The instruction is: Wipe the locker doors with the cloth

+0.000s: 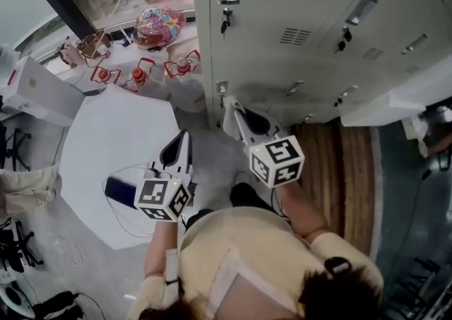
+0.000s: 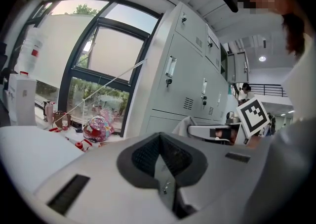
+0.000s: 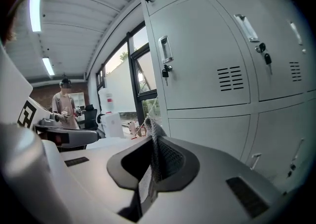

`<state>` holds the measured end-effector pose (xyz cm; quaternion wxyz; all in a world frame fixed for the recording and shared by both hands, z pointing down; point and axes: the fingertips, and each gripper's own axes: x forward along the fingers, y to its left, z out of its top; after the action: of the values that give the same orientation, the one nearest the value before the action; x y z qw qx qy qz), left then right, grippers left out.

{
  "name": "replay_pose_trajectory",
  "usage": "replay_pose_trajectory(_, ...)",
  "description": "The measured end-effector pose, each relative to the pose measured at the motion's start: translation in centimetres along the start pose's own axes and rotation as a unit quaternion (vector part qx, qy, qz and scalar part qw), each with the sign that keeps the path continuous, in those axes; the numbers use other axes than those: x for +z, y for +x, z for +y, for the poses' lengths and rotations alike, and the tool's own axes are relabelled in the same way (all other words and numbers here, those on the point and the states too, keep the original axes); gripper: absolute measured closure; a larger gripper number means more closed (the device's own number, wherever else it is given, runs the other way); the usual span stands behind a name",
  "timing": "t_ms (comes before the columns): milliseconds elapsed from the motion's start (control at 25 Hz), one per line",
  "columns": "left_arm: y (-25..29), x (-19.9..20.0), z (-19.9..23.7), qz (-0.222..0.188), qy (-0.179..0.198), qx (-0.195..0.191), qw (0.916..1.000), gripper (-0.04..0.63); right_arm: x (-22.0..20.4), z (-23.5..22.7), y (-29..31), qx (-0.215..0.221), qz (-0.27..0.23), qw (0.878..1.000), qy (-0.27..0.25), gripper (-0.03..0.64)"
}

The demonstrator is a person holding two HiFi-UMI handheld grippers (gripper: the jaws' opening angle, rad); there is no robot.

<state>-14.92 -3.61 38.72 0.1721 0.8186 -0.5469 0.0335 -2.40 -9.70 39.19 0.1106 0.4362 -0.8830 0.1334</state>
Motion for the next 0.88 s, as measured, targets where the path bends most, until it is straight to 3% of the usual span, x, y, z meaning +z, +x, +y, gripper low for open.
replay_pose_trajectory(560, 5.1, 1.0, 2.4, -0.036, -0.021, 0.095, 0.9946, 0.594, 1.4, -2.8, 8.0, 0.09, 0.004, 0.995, -0.045, 0.603)
replay_pose_trajectory(880, 6.5, 1.5, 2.7, -0.053, -0.028, 0.126, 0.9902, 0.594, 1.7, -3.5, 11.7, 0.095, -0.013, 0.991, -0.092, 0.603)
